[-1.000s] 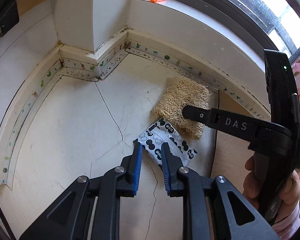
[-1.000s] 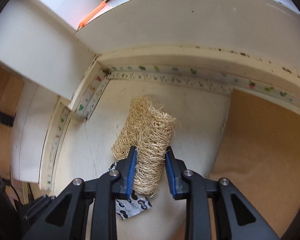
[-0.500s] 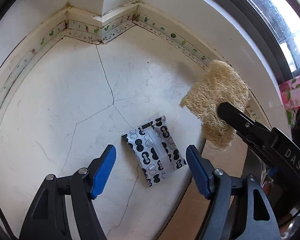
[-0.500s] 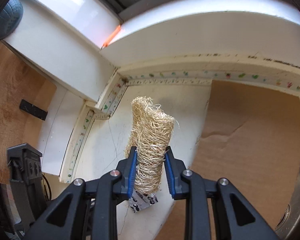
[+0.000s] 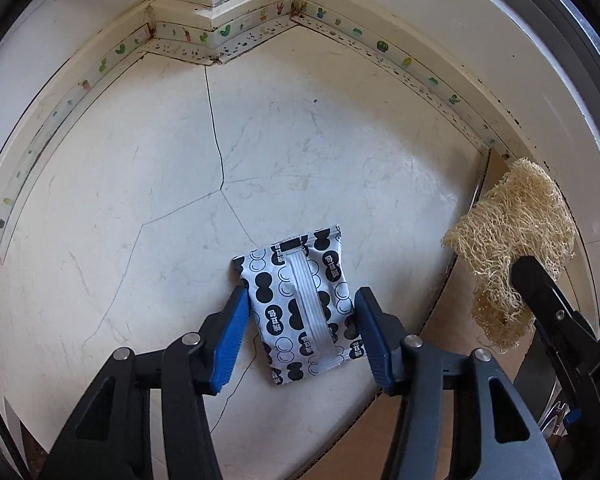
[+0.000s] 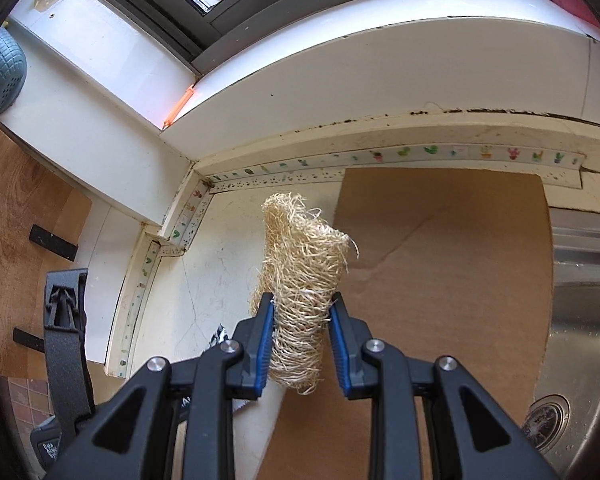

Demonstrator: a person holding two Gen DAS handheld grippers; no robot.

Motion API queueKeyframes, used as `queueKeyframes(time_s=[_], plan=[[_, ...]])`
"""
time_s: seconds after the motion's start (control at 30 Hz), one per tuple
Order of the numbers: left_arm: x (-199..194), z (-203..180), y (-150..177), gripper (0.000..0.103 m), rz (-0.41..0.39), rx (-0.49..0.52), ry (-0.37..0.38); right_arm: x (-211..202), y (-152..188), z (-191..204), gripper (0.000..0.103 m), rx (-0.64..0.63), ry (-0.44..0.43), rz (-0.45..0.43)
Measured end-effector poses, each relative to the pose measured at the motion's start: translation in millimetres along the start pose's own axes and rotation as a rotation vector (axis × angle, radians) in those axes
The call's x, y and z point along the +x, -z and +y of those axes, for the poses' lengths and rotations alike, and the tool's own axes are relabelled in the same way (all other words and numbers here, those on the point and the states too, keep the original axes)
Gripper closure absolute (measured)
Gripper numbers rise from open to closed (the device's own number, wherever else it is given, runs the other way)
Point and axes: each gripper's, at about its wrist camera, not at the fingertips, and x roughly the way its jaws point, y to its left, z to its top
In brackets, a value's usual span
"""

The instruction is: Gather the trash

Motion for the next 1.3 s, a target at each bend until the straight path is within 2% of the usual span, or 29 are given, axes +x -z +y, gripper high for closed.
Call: queueKeyframes(time_s=[0.13, 0.47, 0.73, 0.93, 1.1, 1.3], plan=[[-10.3, 0.6, 8.5, 0.066, -0.039, 0.026, 0.008, -5.3, 8.8, -2.8, 0.077, -0.009, -0.002, 0.008], [-75.7, 14.4, 52.7, 0.07, -0.101, 0.138, 0.097, -47.8, 46.0, 12.6, 0.077, -0.054, -0.031, -0.001], [-149.0, 34.6, 132.0, 0.071, -0.149, 0.264, 0.211, -119.1, 99.9, 41.0, 0.077, -0.128, -0.029, -0.059], [-189.0, 57.2, 210.5, 0.071, -0.163, 0.348, 0.286, -178.3, 159.7, 66.7, 0.077, -0.183, -0.005, -0.103], [-207.1, 85.4, 269.5, 0.071, -0.178, 0.401, 0.306, -215.9, 228.2, 87.8, 0.077, -0.21, 0.026, -0.121], [-217.6, 130.4, 332.3, 0.07, -0.173, 0.457, 0.32, -235.4, 314.5, 106.3, 0.077, -0.22, 0.064, -0.074]])
